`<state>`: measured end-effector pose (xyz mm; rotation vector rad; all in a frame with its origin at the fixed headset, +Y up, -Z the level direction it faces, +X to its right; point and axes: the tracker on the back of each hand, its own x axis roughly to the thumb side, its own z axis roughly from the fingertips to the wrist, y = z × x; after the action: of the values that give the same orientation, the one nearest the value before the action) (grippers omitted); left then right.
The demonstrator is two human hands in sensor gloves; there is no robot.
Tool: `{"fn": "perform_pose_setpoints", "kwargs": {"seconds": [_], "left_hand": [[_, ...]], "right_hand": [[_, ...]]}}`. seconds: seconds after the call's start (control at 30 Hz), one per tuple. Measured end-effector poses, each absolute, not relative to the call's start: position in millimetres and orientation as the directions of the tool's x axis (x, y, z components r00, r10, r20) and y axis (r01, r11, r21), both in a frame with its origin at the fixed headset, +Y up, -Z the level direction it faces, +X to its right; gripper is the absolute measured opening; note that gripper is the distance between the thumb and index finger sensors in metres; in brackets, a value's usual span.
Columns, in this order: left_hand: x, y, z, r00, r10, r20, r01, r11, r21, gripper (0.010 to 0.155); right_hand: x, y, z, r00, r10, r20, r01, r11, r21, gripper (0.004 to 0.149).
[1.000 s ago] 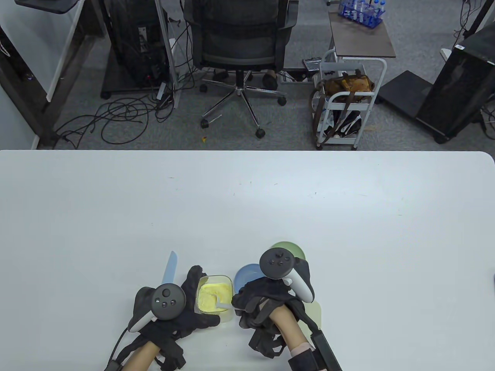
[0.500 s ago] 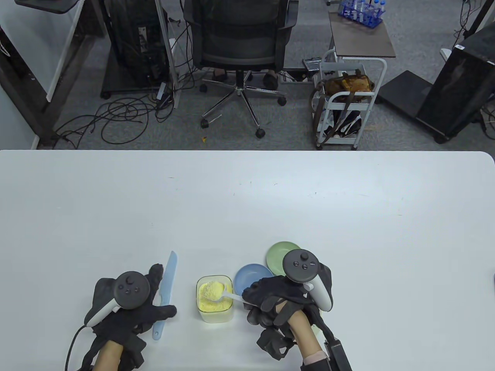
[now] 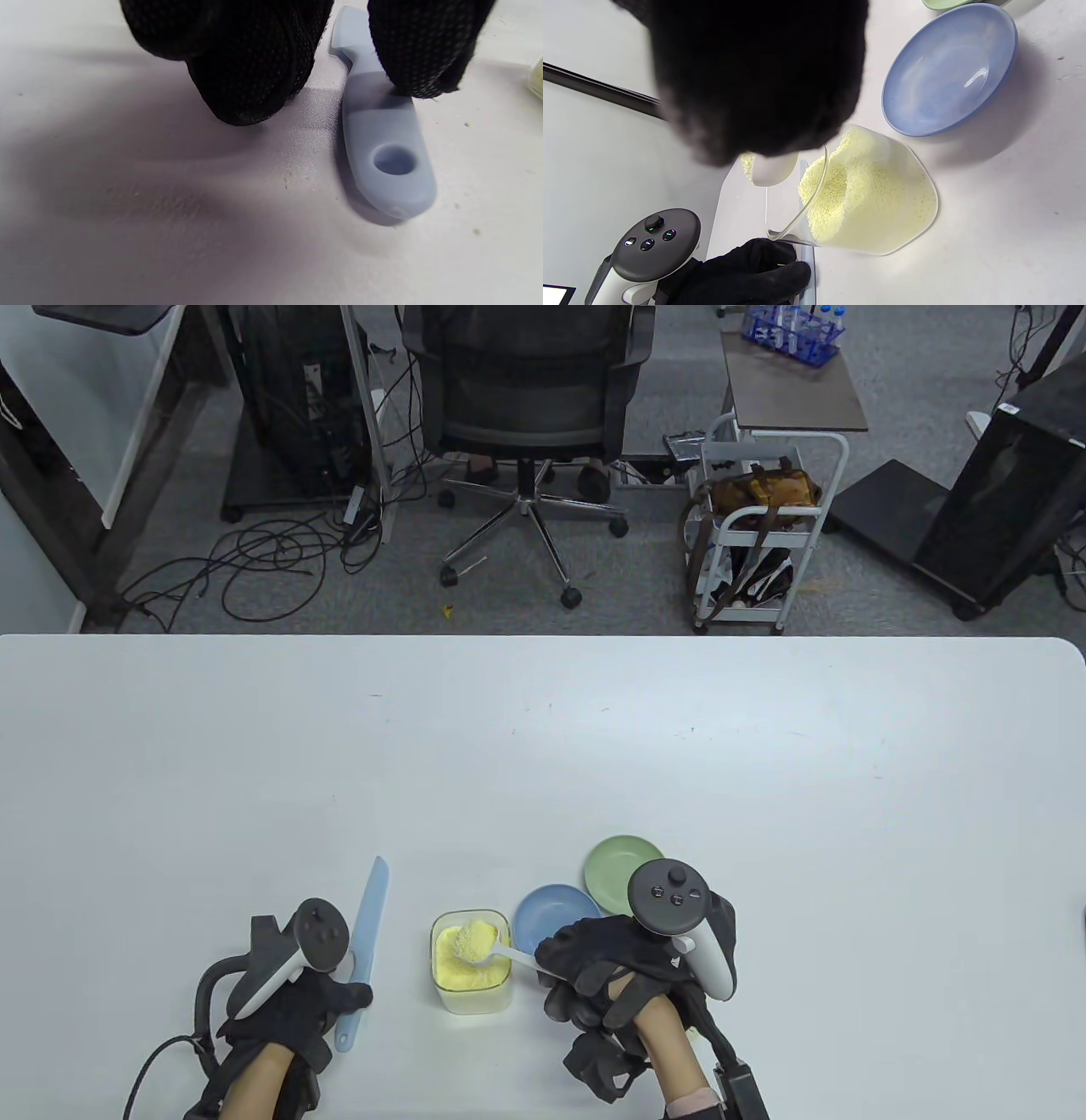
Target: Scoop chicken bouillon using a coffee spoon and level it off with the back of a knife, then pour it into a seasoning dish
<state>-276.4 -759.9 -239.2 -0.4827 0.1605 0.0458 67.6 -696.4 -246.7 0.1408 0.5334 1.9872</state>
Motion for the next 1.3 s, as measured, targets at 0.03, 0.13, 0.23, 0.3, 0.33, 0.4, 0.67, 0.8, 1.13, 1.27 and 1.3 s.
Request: {"fn": "perform_pose_setpoints", "kwargs": {"seconds": [0.03,0.13,0.23,0.3,0.33,0.4,0.67,0.8,1.13,1.27,1.3], "left_hand": [[-274.4,-760.3,-238.7,0.987,-0.001,-0.158,-0.071,0.888,-0.453,0.078],[-266.7,-762.2,-238.9,0.991,-0.003,-0.135,-0.057,0.897,-0.438,0.076],[-263.6,-765.5,-240.2,0.992,0.037,-0.123,-0.088,0.895,-0.437,0.066],[-264.9,-767.2,-241.0,0.987,0.085,-0.136,-0.137,0.889,-0.437,0.061],[-265.6,-767.8,-241.4,0.986,0.099,-0.134,-0.149,0.887,-0.437,0.059],[-268.1,-769.2,-241.7,0.980,0.135,-0.145,-0.186,0.879,-0.439,0.057],[-274.7,-768.0,-241.1,0.923,0.352,-0.157,-0.383,0.791,-0.478,0.052],[-271.1,-732.6,-231.6,0.832,0.553,-0.044,-0.522,0.753,-0.400,0.052],[-236.9,-709.2,-211.1,0.487,0.857,0.169,-0.607,0.471,-0.640,0.050],[-233.7,-715.0,-212.4,0.539,0.827,0.162,-0.584,0.506,-0.635,0.050],[-234.4,-715.2,-212.6,0.550,0.820,0.159,-0.582,0.513,-0.631,0.050]], "right_hand": [[67.3,-696.4,-246.7,-0.467,0.875,-0.132,-0.823,-0.375,0.427,0.036],[66.1,-698.1,-248.3,-0.470,0.872,-0.138,-0.821,-0.374,0.432,0.037],[65.3,-698.7,-248.7,-0.472,0.870,-0.140,-0.819,-0.374,0.435,0.037],[65.1,-698.5,-248.6,-0.473,0.870,-0.140,-0.819,-0.376,0.434,0.037],[65.0,-698.6,-248.5,-0.474,0.869,-0.139,-0.818,-0.377,0.434,0.037],[64.7,-699.1,-248.4,-0.474,0.869,-0.141,-0.818,-0.376,0.435,0.037],[63.0,-702.5,-244.9,-0.470,0.869,-0.154,-0.825,-0.371,0.427,0.037],[63.8,-701.5,-243.5,-0.473,0.868,-0.152,-0.827,-0.378,0.416,0.037],[54.0,-700.9,-241.2,-0.484,0.866,-0.122,-0.819,-0.400,0.411,0.037],[50.3,-698.7,-238.2,-0.498,0.861,-0.102,-0.806,-0.416,0.421,0.037],[50.2,-698.2,-237.9,-0.499,0.861,-0.098,-0.805,-0.419,0.419,0.037]]}}
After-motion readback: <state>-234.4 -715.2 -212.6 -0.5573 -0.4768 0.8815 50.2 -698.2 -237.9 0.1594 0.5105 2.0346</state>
